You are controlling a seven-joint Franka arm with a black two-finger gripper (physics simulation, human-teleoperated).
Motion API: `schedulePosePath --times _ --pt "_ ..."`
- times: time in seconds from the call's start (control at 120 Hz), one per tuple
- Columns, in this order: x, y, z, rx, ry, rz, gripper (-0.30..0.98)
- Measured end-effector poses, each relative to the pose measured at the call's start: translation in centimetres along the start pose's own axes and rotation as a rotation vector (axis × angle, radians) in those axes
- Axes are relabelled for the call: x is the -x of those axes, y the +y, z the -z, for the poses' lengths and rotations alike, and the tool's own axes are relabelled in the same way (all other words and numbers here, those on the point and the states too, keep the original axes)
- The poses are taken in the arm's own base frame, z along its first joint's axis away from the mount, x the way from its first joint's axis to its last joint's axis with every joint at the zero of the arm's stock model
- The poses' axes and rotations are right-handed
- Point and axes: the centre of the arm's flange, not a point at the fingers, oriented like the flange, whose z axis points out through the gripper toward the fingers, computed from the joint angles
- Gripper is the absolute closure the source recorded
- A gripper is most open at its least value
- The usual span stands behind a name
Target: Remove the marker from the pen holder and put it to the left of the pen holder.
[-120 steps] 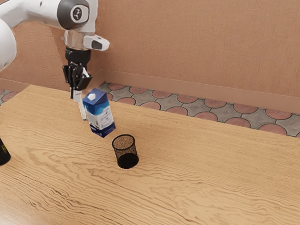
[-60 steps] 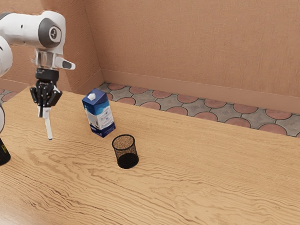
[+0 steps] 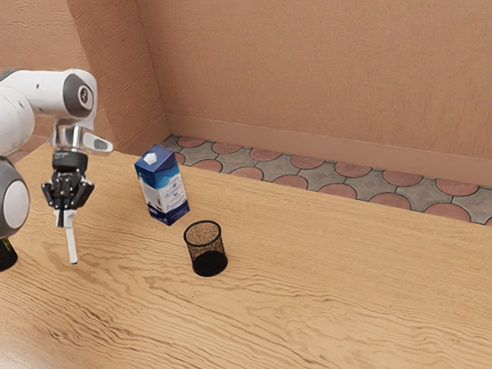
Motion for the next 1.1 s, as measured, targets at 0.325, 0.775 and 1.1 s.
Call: schedulePosePath --times 0.325,0.775,1.1 --pt "-2.0 -0.5 -1.9 0.042 -0.030 -0.008 0.60" --pt "18.7 19.2 11.2 -0.212 0.427 -0.243 0.07" --pt "21.0 25.6 12.6 -0.307 0.691 -0.359 0.02"
